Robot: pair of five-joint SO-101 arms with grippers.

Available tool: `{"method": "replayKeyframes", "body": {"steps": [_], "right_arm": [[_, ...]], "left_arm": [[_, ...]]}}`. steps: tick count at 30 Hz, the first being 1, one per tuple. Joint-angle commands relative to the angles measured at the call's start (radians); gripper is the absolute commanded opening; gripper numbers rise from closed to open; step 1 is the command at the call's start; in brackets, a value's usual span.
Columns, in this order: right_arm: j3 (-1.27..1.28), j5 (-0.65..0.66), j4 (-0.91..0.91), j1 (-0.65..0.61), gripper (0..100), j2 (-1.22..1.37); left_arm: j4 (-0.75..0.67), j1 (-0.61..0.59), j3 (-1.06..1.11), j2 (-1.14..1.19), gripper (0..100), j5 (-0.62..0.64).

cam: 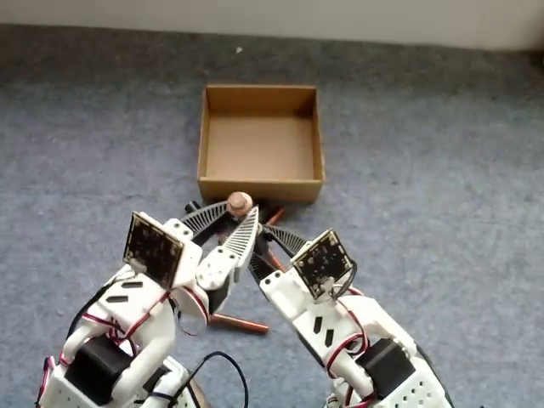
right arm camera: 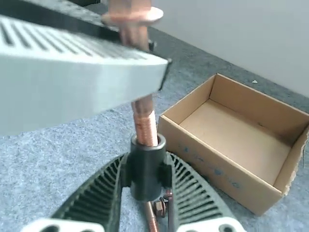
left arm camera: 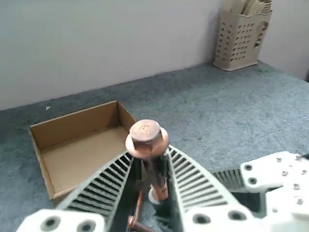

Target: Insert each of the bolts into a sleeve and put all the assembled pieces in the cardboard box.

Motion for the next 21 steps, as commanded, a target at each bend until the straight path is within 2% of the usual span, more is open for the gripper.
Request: {"method": "replayKeyframes", "body": {"steps": [1,13,17,21], "right_arm": [[-0.025,0.002,-0.024,0.024,0.5,-0.021],[-0.025,0.002,-0.024,0.024,0.5,-0.021],[-0.027,0.003,-0.024,0.025,0.5,-0.021],[-0.027,0.003,-0.024,0.042,0.5,-0.088]], "left_arm": [[0.014,-0.079,0.002,0.008,16,0.077],[0.015,-0.058,0.002,0.007,16,0.071],[0.037,0.022,0.004,0.005,16,-0.021],[0.037,0.018,0.001,0.005,16,-0.028]]}}
